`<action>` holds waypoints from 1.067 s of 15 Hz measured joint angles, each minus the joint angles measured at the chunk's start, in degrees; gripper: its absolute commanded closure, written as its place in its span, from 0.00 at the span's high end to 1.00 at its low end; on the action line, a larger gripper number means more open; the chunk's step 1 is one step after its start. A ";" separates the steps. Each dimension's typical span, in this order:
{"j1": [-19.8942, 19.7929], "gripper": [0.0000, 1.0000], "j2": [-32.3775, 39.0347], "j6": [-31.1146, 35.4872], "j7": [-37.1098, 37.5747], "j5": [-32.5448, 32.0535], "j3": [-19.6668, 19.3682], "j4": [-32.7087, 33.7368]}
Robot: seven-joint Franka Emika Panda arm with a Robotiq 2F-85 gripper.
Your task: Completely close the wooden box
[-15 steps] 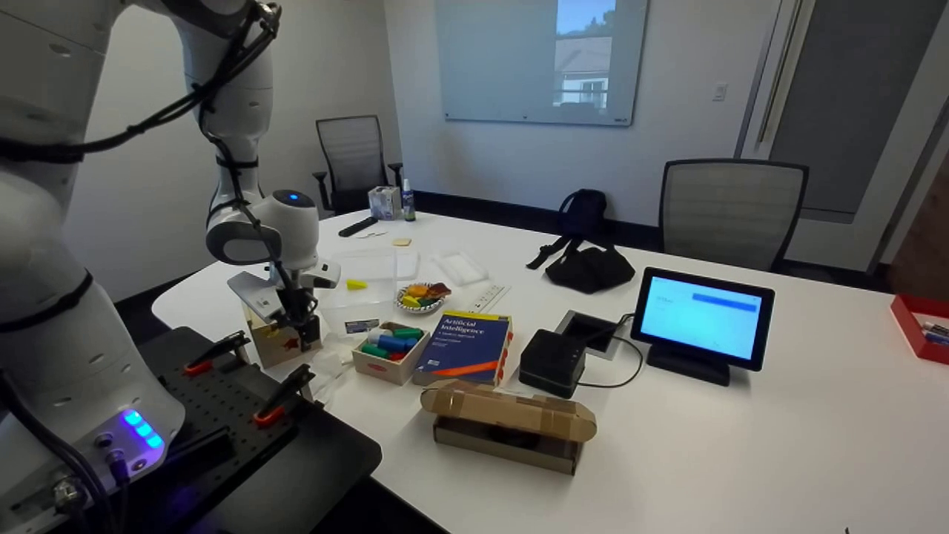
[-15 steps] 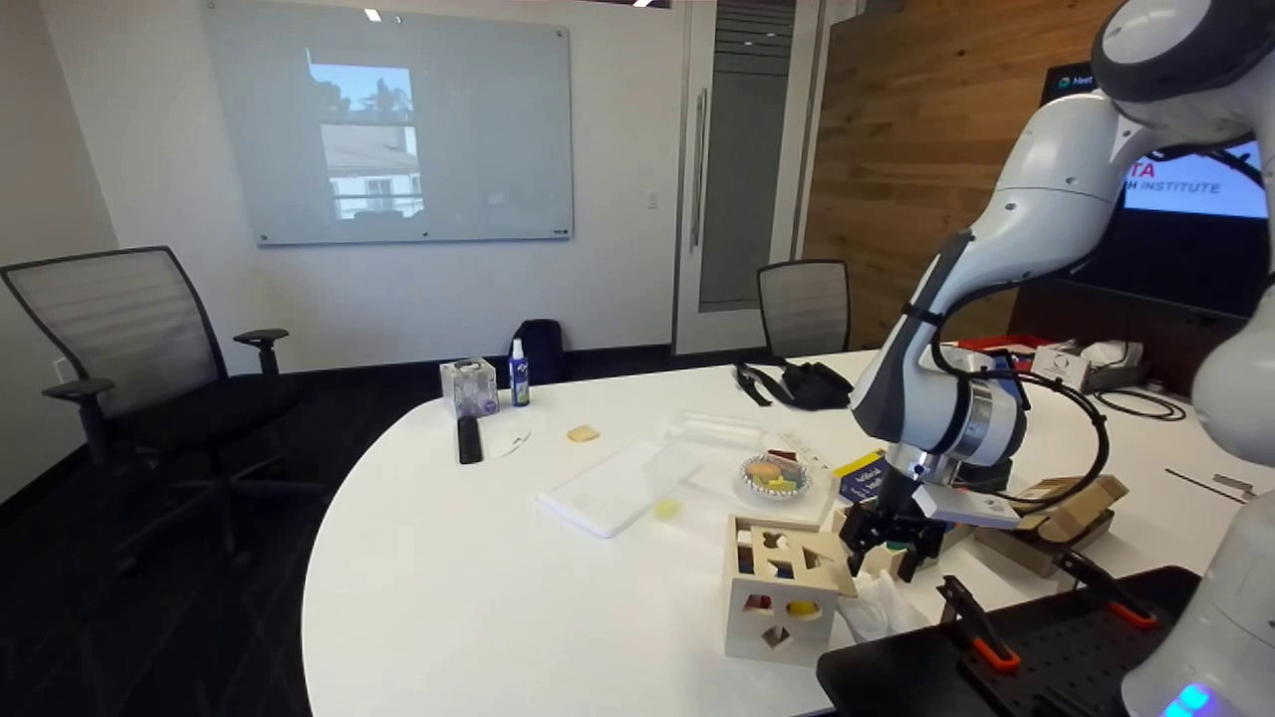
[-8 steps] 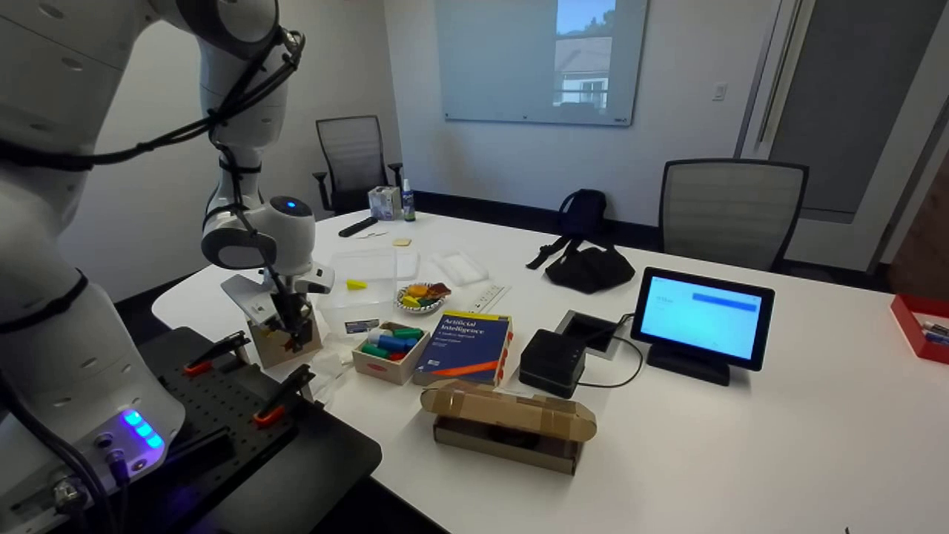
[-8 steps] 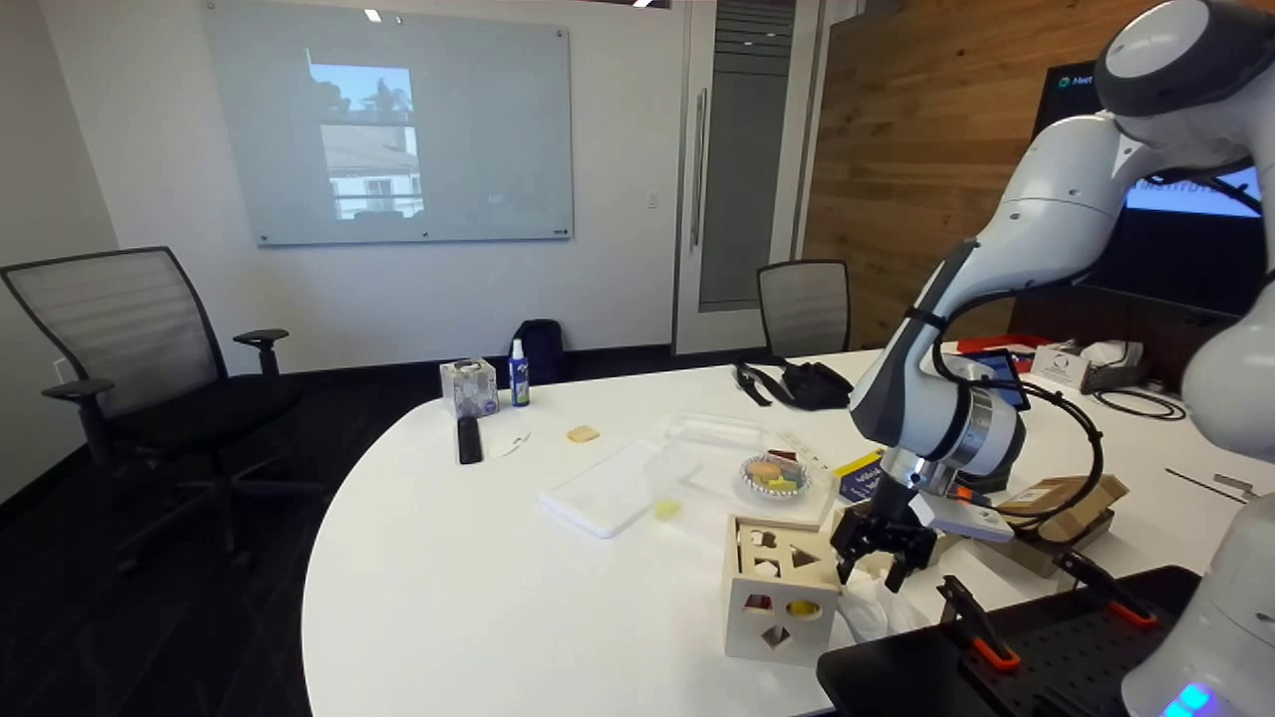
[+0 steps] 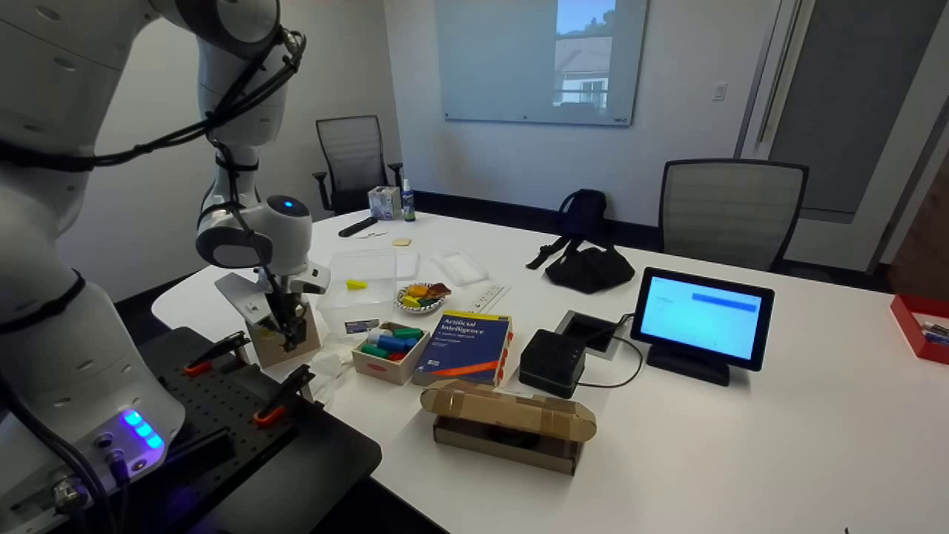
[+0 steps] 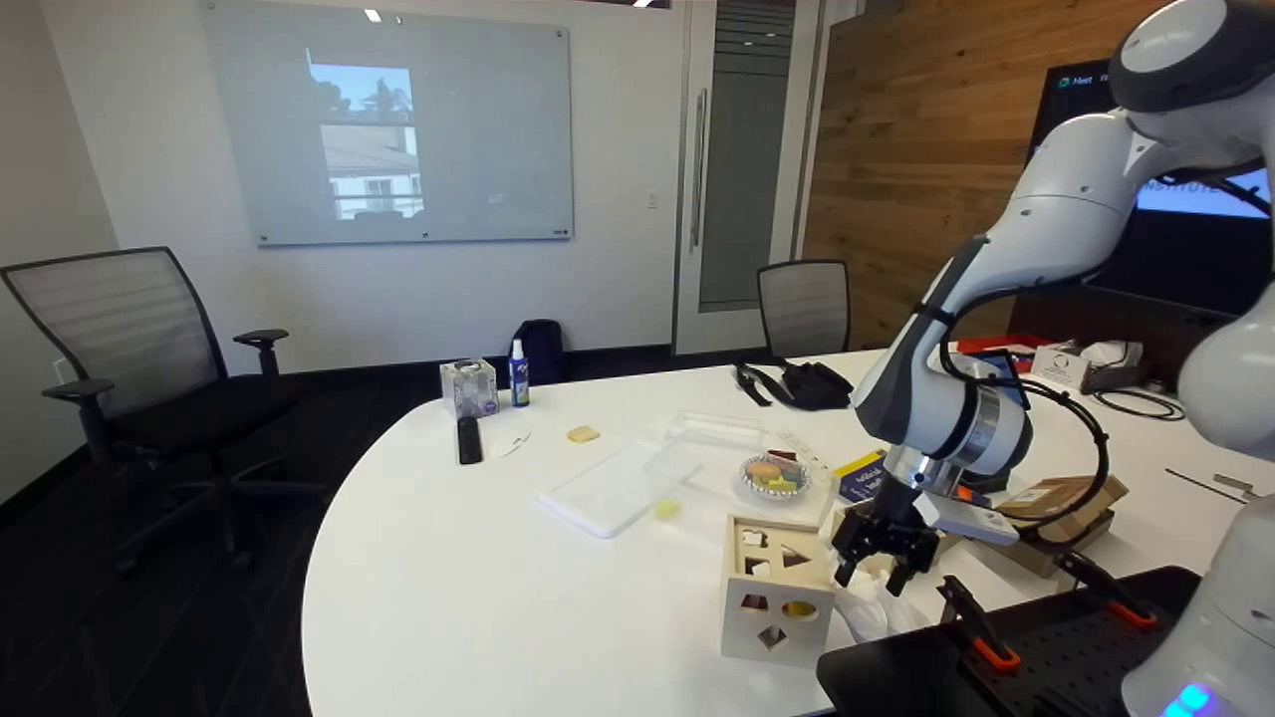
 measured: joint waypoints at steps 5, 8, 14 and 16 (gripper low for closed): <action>7.68 1.00 -7.38 -3.93 -0.19 1.70 -7.64 0.12; -0.23 1.00 -14.64 -4.55 -3.43 4.86 1.14 0.34; -23.66 1.00 -25.99 -13.73 -17.95 21.87 28.72 4.13; -27.56 1.00 -28.29 -16.31 -21.95 26.62 33.66 4.63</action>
